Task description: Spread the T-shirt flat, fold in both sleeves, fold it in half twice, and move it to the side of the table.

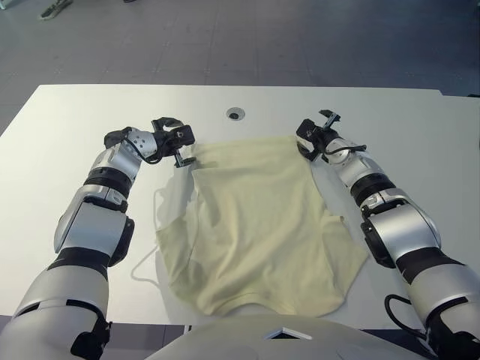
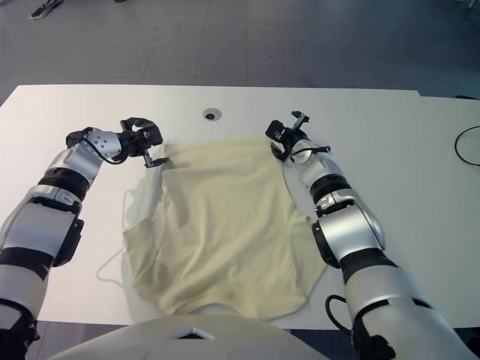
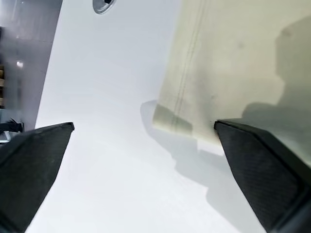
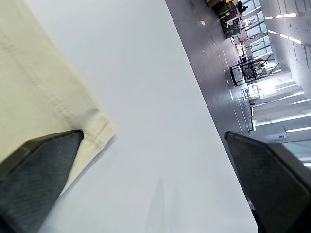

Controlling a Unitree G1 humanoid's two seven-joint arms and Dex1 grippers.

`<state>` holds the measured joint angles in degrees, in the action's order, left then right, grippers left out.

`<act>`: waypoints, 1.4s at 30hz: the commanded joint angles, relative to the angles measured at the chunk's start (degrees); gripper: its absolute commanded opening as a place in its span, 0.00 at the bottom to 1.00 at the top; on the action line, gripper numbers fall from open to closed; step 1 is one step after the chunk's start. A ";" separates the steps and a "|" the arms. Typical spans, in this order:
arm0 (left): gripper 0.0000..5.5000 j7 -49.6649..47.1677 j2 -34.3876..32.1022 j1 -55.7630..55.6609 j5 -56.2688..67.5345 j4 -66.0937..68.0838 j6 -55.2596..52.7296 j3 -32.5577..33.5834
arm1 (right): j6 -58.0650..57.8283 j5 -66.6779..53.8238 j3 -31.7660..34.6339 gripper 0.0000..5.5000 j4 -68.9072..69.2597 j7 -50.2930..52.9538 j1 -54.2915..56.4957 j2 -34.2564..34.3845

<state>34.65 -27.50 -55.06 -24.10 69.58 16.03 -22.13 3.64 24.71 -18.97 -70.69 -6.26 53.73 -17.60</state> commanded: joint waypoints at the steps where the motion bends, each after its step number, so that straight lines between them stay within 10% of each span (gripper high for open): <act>1: 0.98 -3.86 2.67 -1.79 -3.63 3.79 -0.54 -2.32 | -1.58 -0.27 0.90 0.98 -2.70 1.47 1.34 1.60; 19: 0.98 -15.12 5.56 -6.11 -9.47 7.21 0.69 -5.00 | -4.17 -1.20 3.41 0.98 -3.46 6.34 4.82 2.37; 25: 0.98 -10.06 -0.57 -5.09 -0.61 -1.01 9.81 2.96 | -4.97 -9.88 10.76 0.98 14.94 -2.20 -3.24 -2.17; 33: 0.98 8.35 -15.17 38.11 24.77 -64.31 -14.87 21.83 | -29.68 -28.85 22.64 0.98 77.04 -23.41 -36.20 -12.72; 42: 0.98 2.92 -4.69 82.85 40.13 -110.00 -41.28 42.35 | -44.28 -47.48 37.10 0.98 105.44 -25.72 -60.03 -11.25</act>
<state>36.77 -34.25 -2.54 -1.03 3.38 -1.40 3.12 -23.63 -5.71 5.25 0.85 -26.14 12.56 -25.29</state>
